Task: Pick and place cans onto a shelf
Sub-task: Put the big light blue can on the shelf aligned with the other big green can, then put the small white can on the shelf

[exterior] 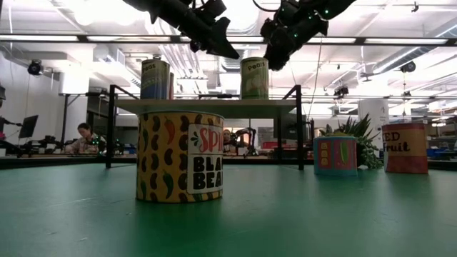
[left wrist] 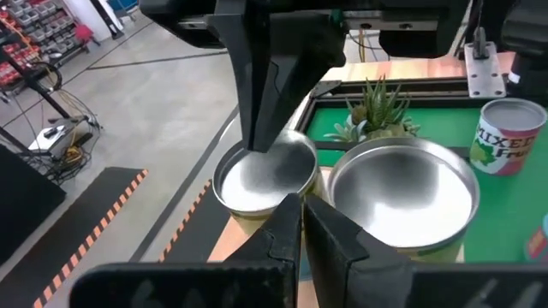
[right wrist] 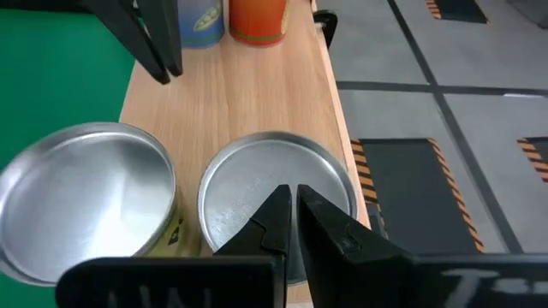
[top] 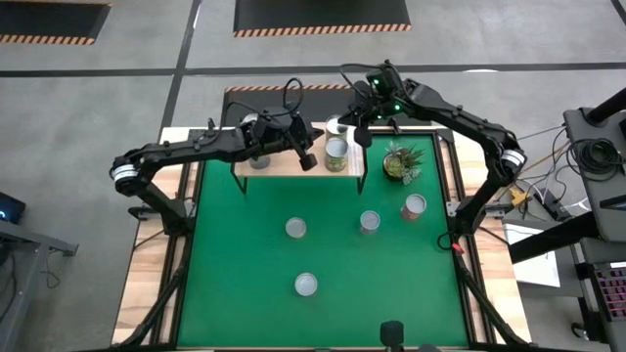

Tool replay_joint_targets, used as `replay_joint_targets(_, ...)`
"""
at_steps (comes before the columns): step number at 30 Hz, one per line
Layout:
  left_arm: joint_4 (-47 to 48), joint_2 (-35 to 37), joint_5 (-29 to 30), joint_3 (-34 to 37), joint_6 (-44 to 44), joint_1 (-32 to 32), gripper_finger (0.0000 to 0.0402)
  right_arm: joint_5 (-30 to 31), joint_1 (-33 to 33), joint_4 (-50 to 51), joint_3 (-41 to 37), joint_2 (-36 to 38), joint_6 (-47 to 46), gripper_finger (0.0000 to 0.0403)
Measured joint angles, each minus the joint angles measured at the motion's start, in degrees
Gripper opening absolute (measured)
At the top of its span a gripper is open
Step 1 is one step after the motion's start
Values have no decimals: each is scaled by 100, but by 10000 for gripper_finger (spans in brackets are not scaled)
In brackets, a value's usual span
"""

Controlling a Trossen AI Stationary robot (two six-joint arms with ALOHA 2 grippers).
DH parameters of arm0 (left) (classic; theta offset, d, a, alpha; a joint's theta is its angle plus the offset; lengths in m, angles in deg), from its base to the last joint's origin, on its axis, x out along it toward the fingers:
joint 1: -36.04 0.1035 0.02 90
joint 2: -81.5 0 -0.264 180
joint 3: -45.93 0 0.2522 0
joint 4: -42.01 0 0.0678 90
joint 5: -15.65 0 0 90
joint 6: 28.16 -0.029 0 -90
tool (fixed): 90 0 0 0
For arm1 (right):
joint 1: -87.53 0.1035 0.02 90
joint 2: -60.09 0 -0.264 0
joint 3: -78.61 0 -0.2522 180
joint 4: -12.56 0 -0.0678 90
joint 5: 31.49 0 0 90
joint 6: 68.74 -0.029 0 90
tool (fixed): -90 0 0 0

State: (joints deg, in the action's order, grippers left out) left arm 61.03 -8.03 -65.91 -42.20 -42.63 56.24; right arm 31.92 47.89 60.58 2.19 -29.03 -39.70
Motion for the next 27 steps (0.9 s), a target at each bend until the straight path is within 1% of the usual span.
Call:
replay_joint_targets(7,186,205,0,4,92,-235,0,-26,102,26,0,356,-268,13)
replay_joint_targets(12,423,481,0,124,174,-585,0,-38,433,365,-32,759,-482,13)
replay_joint_targets(16,310,922,-2,538,178,-972,0,-39,869,589,-250,1156,-758,13)
replay_joint_targets(22,27,1818,-1,1384,485,-1530,0,6,1669,568,-851,1825,-1599,13)
replay_joint_targets(24,2,2105,0,1620,597,-1702,0,293,1984,549,-1109,2016,-1961,13)
replay_joint_targets(27,-44,2470,0,1921,773,-1923,0,1091,2528,533,-1501,2228,-2557,13)
